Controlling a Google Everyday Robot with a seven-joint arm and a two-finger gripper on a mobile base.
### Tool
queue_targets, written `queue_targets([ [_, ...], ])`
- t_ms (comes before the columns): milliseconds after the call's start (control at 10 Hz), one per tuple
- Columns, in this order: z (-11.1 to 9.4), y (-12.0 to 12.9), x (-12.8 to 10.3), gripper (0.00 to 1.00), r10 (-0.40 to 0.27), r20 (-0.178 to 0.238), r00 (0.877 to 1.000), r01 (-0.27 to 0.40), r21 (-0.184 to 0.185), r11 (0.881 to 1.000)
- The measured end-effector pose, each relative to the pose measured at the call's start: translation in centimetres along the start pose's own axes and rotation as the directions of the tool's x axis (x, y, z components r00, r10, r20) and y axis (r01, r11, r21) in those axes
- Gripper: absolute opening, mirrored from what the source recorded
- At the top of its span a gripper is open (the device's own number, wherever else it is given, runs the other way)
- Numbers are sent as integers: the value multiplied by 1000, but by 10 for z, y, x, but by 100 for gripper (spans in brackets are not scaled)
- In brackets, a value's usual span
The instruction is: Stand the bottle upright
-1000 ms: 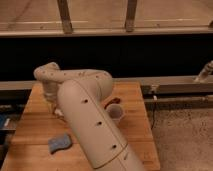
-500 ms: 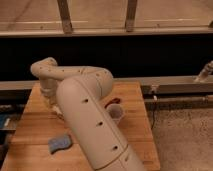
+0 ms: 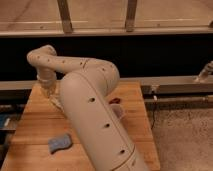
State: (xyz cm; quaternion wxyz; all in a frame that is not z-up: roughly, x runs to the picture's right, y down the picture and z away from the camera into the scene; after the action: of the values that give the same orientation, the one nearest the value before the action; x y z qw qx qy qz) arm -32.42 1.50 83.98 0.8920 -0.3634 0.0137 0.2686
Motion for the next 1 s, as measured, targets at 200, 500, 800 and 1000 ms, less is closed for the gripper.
queue_targets([
  [200,-16,-9,-13,0,-9,35,999,8,28,1000],
  [500,-24,-18,-27,0,-20,72,997,17,36,999],
  [800,-35,-22,-40,0,-32,108,994,28,45,999],
  [1000,-49,-28,-49,0,-38,147,988,31,54,998],
])
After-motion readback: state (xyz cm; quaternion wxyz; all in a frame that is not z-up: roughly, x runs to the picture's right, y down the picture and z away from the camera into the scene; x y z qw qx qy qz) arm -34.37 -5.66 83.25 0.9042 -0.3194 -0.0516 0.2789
